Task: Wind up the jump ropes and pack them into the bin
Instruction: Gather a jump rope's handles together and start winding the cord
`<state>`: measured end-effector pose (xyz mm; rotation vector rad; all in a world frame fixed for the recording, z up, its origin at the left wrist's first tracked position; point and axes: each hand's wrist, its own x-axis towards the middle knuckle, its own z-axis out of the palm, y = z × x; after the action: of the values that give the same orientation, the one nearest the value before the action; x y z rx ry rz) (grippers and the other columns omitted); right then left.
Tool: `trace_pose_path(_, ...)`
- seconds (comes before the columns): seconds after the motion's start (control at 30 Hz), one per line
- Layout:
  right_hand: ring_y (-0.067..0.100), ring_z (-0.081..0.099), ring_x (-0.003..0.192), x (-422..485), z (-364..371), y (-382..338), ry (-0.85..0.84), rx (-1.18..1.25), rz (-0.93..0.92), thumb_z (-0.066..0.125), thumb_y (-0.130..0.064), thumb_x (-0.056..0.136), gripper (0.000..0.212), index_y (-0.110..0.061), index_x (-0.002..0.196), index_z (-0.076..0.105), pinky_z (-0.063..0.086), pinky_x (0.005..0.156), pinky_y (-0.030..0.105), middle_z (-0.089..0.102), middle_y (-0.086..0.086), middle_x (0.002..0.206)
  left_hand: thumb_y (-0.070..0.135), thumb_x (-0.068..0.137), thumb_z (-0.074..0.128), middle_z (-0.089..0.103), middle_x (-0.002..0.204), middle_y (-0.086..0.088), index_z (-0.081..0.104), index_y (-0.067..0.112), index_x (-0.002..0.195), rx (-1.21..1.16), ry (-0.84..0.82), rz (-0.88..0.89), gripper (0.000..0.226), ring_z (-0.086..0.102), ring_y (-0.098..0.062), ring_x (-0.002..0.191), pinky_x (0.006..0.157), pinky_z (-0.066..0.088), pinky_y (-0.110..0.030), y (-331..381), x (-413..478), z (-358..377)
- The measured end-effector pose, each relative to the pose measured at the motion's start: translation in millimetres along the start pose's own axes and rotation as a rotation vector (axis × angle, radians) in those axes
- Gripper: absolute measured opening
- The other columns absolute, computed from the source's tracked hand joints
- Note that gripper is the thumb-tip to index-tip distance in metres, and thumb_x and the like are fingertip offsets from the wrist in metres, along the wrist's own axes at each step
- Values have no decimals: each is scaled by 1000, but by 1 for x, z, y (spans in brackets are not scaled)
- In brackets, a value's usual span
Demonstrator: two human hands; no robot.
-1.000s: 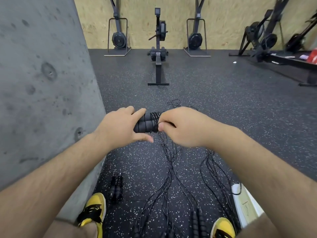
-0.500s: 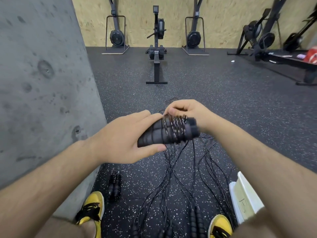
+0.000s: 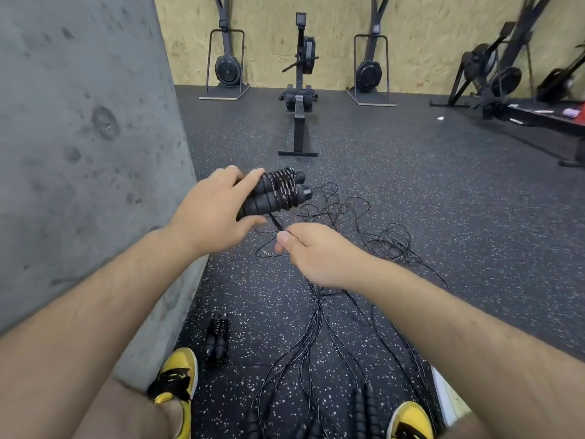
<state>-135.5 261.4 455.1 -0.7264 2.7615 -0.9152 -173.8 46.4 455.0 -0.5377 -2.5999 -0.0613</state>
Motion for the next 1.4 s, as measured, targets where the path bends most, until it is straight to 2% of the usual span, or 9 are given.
trace_pose_path(0.17, 18, 52, 69, -12, -17, -15, 87, -313, -138, 41, -36, 104, 27, -20, 87, 55, 32, 56, 31, 54, -7, 74, 46, 79, 82, 56, 111, -11, 43, 18, 151, 29, -66, 44, 87, 54, -35, 94, 81, 51, -49, -14, -4, 13)
trace_pose_path(0.3, 23, 57, 86, -5, -32, -8, 265, -606, -236, 37, -40, 104, 27, -25, 104, 59, 34, 65, 32, 61, -6, 91, 42, 73, 84, 57, 111, -6, 47, 24, 149, 40, -55, 160, 86, 53, -32, 92, 76, 52, -49, -7, -6, 17)
trace_pose_path(0.5, 11, 57, 96, 12, -49, 17, 336, -477, -300, 45, -46, 101, 24, -38, 103, 67, 45, 79, 31, 61, -11, 93, 43, 77, 67, 53, 114, -3, 48, 19, 142, -46, -114, 313, 72, 46, -25, 97, 78, 49, -50, 20, -18, 8)
trace_pose_path(0.73, 7, 65, 78, 17, -57, 48, 167, 235, -105, 69, -36, 90, 9, -30, 87, 75, 54, 80, 33, 73, -8, 84, 28, 84, 68, 47, 120, 4, 36, 17, 154, -400, -151, 324, 78, 42, -18, 108, 102, 39, -40, 34, -26, -9)
trace_pose_path(0.83, 15, 68, 76, 11, -48, 55, -81, 624, 58, 62, -22, 96, 13, -23, 89, 73, 56, 70, 28, 73, -2, 86, 40, 88, 68, 49, 120, 5, 36, 19, 154, -519, -148, 337, 76, 44, -16, 114, 105, 34, -28, 43, -29, -12)
trace_pose_path(0.93, 14, 62, 69, 12, -31, 57, -94, 957, 149, 51, -3, 98, 12, -5, 99, 63, 54, 62, 26, 67, 5, 84, 51, 87, 64, 48, 122, 10, 36, 23, 155, -569, -106, 259, 79, 43, -13, 119, 108, 32, -22, 45, -27, -10)
trace_pose_path(1.07, 8, 43, 55, 19, 5, 41, -70, 842, 153, 42, -13, 103, 18, -7, 90, 54, 37, 53, 23, 58, 0, 70, 52, 85, 65, 55, 124, 1, 38, 16, 154, -553, 19, 170, 83, 48, -18, 116, 107, 32, -28, 32, -18, -2)
trace_pose_path(1.23, 11, 45, 56, 23, 33, 14, 32, 515, 219, 33, -26, 108, 32, -8, 104, 59, 39, 54, 28, 54, -1, 69, 47, 81, 65, 47, 122, 1, 35, 16, 157, -418, 14, 9, 87, 39, -18, 115, 107, 32, -35, 24, -11, 10)
trace_pose_path(1.4, 19, 50, 59, 9, 25, -5, -129, 209, 205, 35, -32, 106, 36, -10, 109, 62, 43, 57, 31, 59, 6, 79, 26, 81, 73, 52, 123, -12, 37, 12, 155, -165, 2, -25, 84, 44, -33, 108, 96, 43, -51, 11, -7, 19)
